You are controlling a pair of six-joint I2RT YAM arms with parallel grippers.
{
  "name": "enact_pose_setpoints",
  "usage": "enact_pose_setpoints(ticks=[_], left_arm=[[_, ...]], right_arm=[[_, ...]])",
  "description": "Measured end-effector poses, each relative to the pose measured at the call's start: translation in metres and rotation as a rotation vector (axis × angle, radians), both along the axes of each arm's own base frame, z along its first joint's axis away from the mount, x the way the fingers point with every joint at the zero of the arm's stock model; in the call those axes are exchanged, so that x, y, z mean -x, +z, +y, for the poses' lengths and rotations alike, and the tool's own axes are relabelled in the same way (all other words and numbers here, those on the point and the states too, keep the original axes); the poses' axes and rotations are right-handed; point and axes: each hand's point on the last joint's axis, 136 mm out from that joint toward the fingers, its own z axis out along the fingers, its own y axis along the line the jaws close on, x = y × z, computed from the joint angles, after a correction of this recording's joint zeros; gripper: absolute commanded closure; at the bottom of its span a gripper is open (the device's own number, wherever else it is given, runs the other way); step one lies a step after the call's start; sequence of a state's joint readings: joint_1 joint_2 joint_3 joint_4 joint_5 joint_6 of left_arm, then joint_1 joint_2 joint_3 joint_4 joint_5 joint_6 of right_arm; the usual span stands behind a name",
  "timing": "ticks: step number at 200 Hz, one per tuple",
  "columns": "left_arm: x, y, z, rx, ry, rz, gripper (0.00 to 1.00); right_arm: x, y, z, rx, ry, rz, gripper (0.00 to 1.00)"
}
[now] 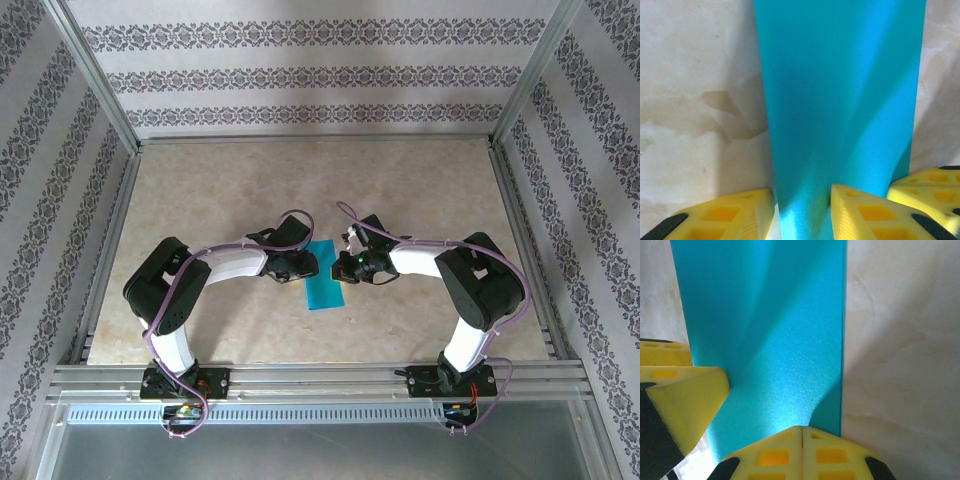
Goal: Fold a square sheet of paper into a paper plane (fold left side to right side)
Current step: Hold the square sheet of paper at the center of the table, then first fold the square sheet of paper in half at the center of the table.
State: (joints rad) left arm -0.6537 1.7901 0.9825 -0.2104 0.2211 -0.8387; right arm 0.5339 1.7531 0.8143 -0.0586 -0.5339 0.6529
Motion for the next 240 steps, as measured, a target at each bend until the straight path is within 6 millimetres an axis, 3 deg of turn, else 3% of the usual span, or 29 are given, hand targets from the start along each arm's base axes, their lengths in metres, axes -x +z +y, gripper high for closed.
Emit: enact_pose_setpoints(ticks=[26, 73, 113, 132, 149, 179, 240], left_arm=[[0.0, 0.004, -0.002, 0.015, -0.006, -0.003, 0.53], [0.001, 0.015, 0.004, 0.018, -0.009, -0.036, 0.54], [-0.004, 0.059, 0.0, 0.081, -0.037, -0.148, 0.72], [-0.004, 0.07, -0.009, 0.142, -0.071, -0.174, 0.79], [0.0, 0.063, -0.016, 0.173, -0.103, -0.155, 0.81], [0.008, 0.034, -0.022, 0.185, -0.133, -0.088, 0.82], [0.008, 0.004, -0.011, 0.189, -0.11, -0.033, 0.84]], right_arm=[[0.0, -0.001, 0.0, 0.005, 0.0, -0.001, 1.0], [0.0, -0.001, 0.0, 0.017, 0.003, -0.005, 1.0], [0.0, -0.001, 0.001, 0.028, 0.005, -0.011, 1.0], [0.0, -0.002, 0.001, 0.031, 0.006, -0.011, 1.0], [0.0, -0.002, 0.0, 0.034, 0.009, -0.012, 1.0], [-0.001, -0.002, 0.0, 0.046, 0.018, -0.022, 1.0], [-0.001, -0.002, 0.0, 0.057, 0.02, -0.025, 1.0]])
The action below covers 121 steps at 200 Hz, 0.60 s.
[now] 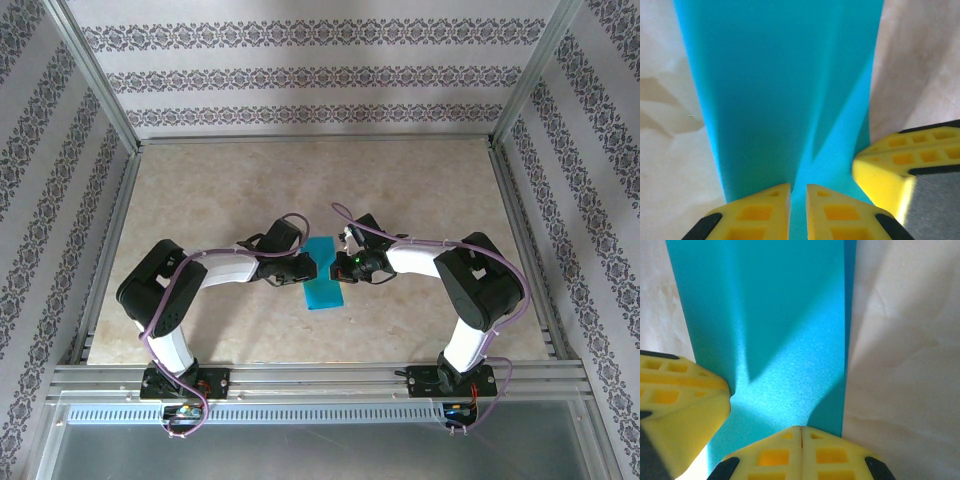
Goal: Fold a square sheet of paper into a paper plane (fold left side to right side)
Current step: First fold the square sheet of paper in half at the center of the table.
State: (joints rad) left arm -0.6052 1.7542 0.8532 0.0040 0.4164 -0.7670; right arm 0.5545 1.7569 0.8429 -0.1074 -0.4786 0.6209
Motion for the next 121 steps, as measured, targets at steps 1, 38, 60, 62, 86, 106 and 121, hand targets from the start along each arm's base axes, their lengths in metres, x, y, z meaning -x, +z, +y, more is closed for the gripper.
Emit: enact_pose_setpoints(ticks=[1, 38, 60, 62, 86, 106, 121], left_arm=[[0.0, 0.0, 0.0, 0.0, 0.0, 0.0, 0.84], [-0.001, -0.004, 0.003, 0.032, 0.004, -0.006, 0.85], [0.0, -0.004, 0.005, 0.041, 0.006, -0.018, 0.85], [0.0, -0.004, 0.005, 0.042, 0.006, -0.018, 0.86], [0.002, -0.004, 0.01, 0.047, 0.013, -0.023, 0.86], [0.004, -0.003, 0.02, 0.045, 0.033, -0.021, 0.87], [0.005, -0.003, 0.028, 0.034, 0.048, -0.018, 0.88]], right_arm=[[0.0, 0.0, 0.0, 0.0, 0.0, 0.0, 1.0], [-0.001, 0.0, -0.001, 0.008, 0.0, -0.003, 1.0], [-0.001, 0.0, -0.001, 0.013, 0.004, -0.006, 1.0], [-0.001, 0.0, -0.001, 0.013, 0.004, -0.006, 1.0], [-0.001, 0.0, -0.001, 0.015, 0.01, -0.009, 1.0], [-0.001, 0.0, -0.001, 0.015, 0.011, -0.009, 1.0], [-0.001, 0.0, -0.001, 0.016, 0.011, -0.009, 1.0]])
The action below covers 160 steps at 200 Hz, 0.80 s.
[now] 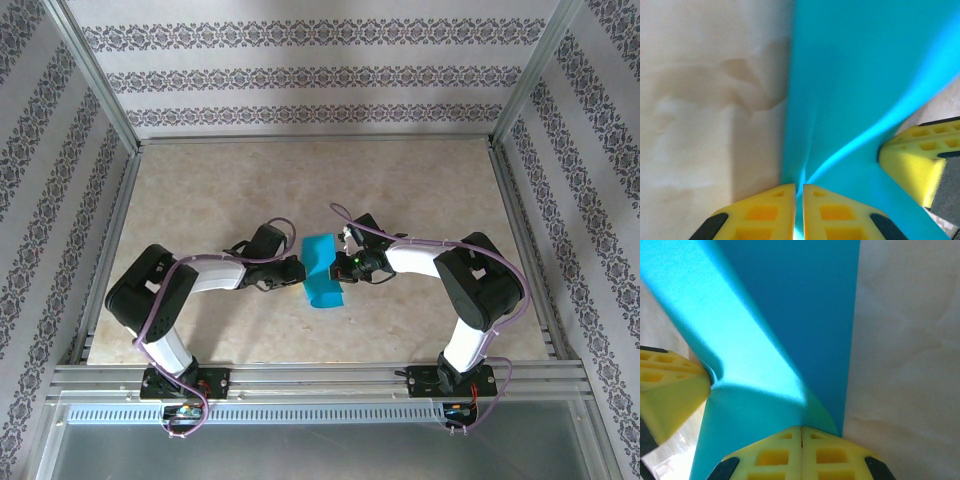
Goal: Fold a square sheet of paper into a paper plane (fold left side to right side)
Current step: First fold the square sheet of paper in half at the center of the table, then hold the square sheet of paper at the center of the table.
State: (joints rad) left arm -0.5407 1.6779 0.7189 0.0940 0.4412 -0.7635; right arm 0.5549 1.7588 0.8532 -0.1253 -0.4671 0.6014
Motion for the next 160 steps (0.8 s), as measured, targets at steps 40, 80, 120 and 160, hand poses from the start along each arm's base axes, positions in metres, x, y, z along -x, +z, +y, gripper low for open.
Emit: enact_pose_setpoints(ticks=[40, 80, 120, 160], left_arm=[[0.0, 0.007, 0.006, -0.008, 0.007, -0.011, 0.91], [-0.003, 0.021, -0.008, 0.019, -0.032, -0.048, 0.91], [-0.009, 0.018, -0.036, 0.04, -0.088, -0.049, 0.91], [-0.008, 0.0, -0.037, 0.03, -0.094, -0.014, 0.91]], right_arm=[[0.0, 0.0, 0.001, 0.003, 0.002, 0.001, 1.0], [0.0, 0.0, 0.0, 0.009, 0.0, 0.0, 1.0], [0.0, 0.0, 0.0, 0.012, 0.001, -0.001, 1.0], [0.0, 0.0, 0.0, 0.016, 0.0, 0.001, 1.0]])
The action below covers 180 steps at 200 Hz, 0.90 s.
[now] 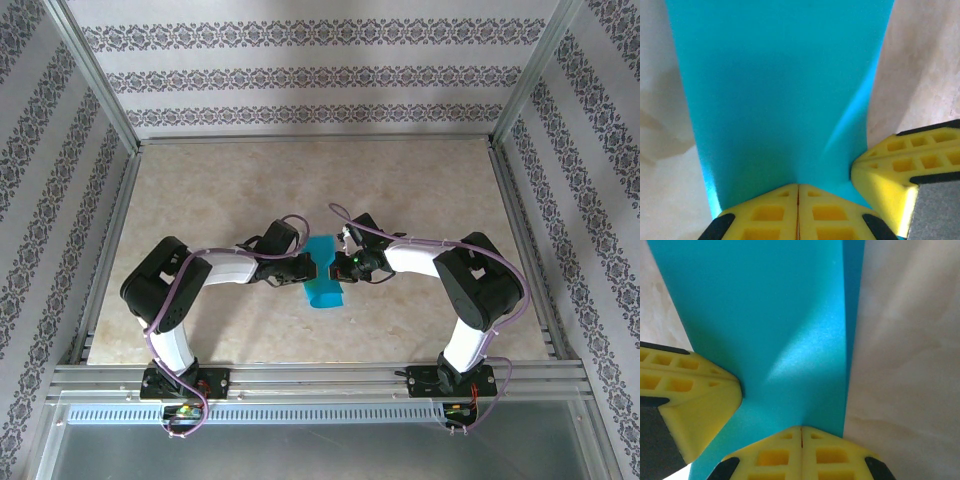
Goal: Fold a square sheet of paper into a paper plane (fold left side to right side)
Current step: Hold the square sheet of paper at the center of the table.
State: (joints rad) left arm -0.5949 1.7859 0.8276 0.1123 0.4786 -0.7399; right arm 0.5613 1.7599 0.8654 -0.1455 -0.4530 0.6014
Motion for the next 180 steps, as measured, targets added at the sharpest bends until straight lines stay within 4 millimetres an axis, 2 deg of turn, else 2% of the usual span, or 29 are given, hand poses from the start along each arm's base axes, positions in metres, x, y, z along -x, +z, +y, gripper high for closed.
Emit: enact_pose_setpoints(ticks=[115, 180], left_arm=[[0.0, -0.001, -0.001, 0.004, -0.002, -0.001, 0.92], [0.0, -0.001, -0.001, 0.004, -0.005, -0.003, 0.91]], right_arm=[[-0.001, 0.007, 0.0, 0.006, -0.003, 0.012, 1.0], [-0.025, 0.03, 0.02, -0.093, -0.018, -0.035, 1.0]])
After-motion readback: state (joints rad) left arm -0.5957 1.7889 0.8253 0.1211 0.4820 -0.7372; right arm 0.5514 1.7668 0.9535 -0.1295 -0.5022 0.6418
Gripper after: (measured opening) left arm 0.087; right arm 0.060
